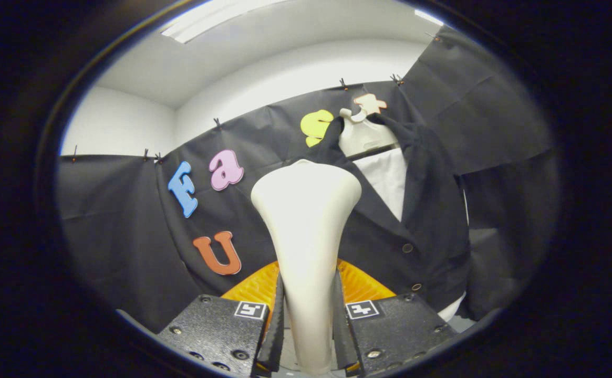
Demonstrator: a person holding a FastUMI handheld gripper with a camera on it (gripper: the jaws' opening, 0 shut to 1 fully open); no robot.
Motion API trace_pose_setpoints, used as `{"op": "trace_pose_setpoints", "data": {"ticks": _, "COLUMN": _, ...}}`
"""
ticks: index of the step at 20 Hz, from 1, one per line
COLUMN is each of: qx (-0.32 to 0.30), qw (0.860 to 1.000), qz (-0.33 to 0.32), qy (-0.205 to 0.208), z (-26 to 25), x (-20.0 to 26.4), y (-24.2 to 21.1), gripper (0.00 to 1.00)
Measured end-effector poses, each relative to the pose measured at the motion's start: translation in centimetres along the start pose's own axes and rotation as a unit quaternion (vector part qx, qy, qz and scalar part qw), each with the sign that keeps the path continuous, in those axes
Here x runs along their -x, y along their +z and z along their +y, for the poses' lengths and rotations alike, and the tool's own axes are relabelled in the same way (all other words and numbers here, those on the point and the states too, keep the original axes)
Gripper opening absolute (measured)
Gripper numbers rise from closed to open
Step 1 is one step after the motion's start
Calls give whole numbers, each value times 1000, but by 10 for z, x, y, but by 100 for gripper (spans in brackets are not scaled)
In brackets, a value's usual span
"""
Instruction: Iron the clothes twice with a garment steamer, once on the left side and once on the right side.
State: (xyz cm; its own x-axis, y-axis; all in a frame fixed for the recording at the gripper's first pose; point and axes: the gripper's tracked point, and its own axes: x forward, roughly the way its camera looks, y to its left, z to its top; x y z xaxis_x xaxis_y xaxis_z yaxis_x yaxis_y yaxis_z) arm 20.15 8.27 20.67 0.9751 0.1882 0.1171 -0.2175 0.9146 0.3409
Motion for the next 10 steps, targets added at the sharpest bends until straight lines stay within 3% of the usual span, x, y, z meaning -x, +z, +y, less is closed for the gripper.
{"op": "trace_pose_setpoints", "data": {"ticks": 10, "qx": 17, "qw": 1000, "qz": -8, "qy": -14, "z": -21, "x": -66, "y": 51, "gripper": 42}}
